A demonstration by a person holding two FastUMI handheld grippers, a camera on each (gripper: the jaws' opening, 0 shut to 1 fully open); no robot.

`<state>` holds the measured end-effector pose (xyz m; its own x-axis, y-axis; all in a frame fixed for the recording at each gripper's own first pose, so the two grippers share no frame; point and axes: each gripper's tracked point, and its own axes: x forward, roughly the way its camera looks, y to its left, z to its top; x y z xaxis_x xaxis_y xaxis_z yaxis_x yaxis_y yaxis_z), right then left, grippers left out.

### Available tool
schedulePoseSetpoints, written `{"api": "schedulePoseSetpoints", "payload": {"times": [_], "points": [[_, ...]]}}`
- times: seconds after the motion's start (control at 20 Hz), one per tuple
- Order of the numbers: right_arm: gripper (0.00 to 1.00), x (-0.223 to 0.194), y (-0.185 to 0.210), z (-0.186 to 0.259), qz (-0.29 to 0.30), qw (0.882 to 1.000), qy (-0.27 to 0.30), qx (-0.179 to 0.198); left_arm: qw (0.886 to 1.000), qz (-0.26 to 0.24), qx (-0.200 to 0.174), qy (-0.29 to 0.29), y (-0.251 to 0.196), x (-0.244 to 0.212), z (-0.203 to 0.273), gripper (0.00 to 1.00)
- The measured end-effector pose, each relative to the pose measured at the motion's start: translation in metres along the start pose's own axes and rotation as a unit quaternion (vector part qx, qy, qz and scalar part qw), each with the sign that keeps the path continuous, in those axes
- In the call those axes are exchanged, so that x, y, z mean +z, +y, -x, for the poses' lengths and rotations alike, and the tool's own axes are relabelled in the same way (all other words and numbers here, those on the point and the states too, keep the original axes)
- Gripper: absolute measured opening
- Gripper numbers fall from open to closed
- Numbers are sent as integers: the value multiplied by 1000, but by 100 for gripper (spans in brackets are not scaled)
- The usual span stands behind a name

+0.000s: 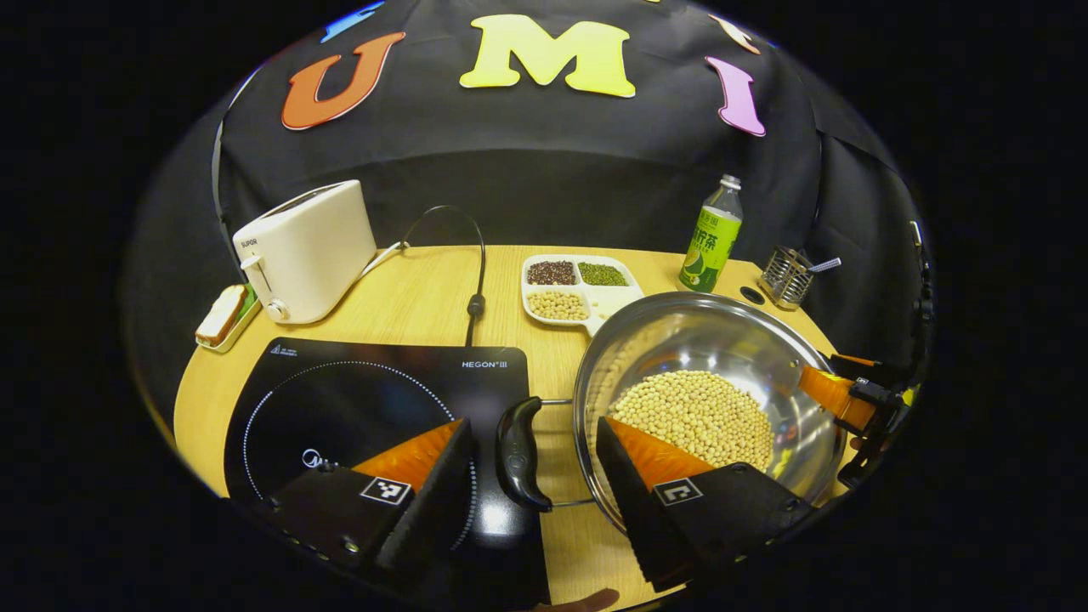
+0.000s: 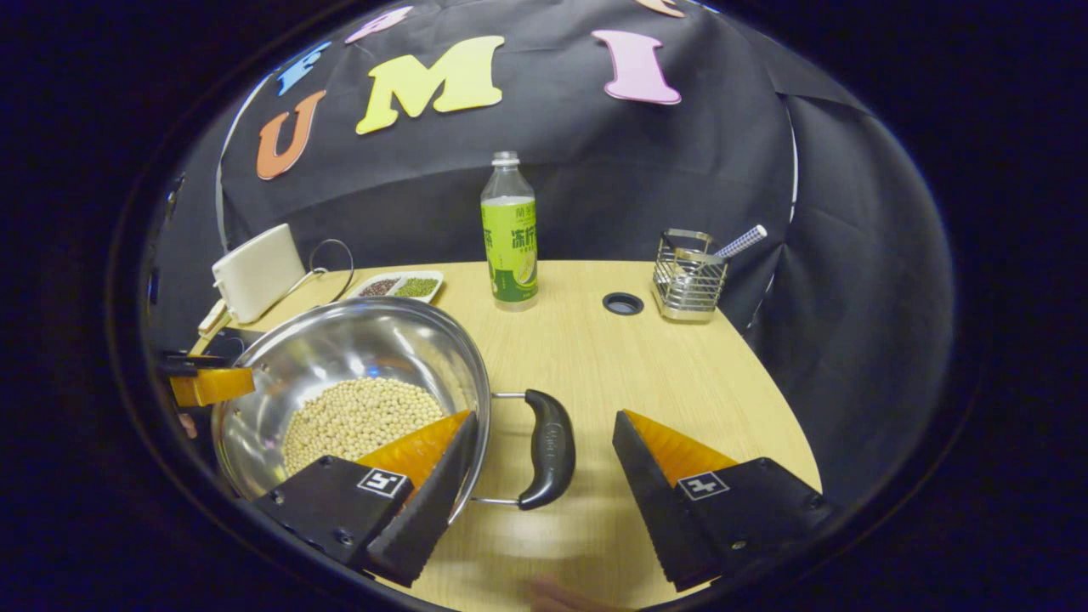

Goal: First push the handle of the pot to place it horizontally, then grasp the pot with both hands and set it on the induction cooktop.

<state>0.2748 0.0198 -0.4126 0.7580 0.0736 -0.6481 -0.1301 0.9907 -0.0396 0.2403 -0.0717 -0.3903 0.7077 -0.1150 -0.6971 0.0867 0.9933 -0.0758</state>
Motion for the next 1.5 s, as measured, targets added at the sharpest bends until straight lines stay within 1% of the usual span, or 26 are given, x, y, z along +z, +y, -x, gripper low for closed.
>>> {"api": "schedulePoseSetpoints", "payload": {"times": [0.05,0.1,0.2,0.25,0.3,0.35,0.4,0.45,0.5,0.55,0.6,0.65,0.8,0.85,1.0,1.3,1.5], "points": [[100,0,0,-1,2,1000,1,0,1000,-2,2,-2,0,0,-1,93],[100,0,1,0,4,1000,1,3,1000,-2,0,-1,-1,0,-1,82],[99,-2,8,3,1,1000,11,19,1000,1,-14,1,-10,-1,-1,76],[89,1,11,7,1,1000,8,29,1000,-4,-17,3,-11,-3,1,51],[84,4,11,9,-9,1000,2,27,1000,-9,-18,-1,-11,-2,1,60],[65,-1,10,14,-9,1000,9,22,1000,-6,-19,1,-14,-3,3,59],[66,-2,6,14,-7,1000,12,16,1000,-3,-21,3,-17,-4,5,58],[65,-5,2,18,-11,1000,15,10,1000,-6,-22,6,-21,-5,8,55],[63,-7,1,23,-14,1000,19,5,1000,-7,-23,7,-23,-7,10,55],[64,-9,-1,27,-14,1000,21,4,1000,-10,-23,8,-25,-8,13,54],[64,-12,-2,30,-15,1000,25,3,1000,-11,-23,8,-27,-10,17,64],[62,-16,-4,34,-17,999,30,3,1000,-11,-23,8,-28,-11,21,54],[60,-22,-7,52,-25,999,36,0,1000,-15,-24,3,-33,-13,36,53],[61,-19,-8,60,-26,999,30,-1,1000,-15,-27,-1,-34,-12,42,54],[60,-15,-9,89,-28,999,30,-9,999,-13,-33,-19,-39,-5,66,53],[61,17,8,150,-13,1000,3,-13,997,-20,-39,-66,-28,26,125,53],[60,43,34,179,-6,1000,-14,-9,995,-8,-38,-91,-4,45,156,53]]}}
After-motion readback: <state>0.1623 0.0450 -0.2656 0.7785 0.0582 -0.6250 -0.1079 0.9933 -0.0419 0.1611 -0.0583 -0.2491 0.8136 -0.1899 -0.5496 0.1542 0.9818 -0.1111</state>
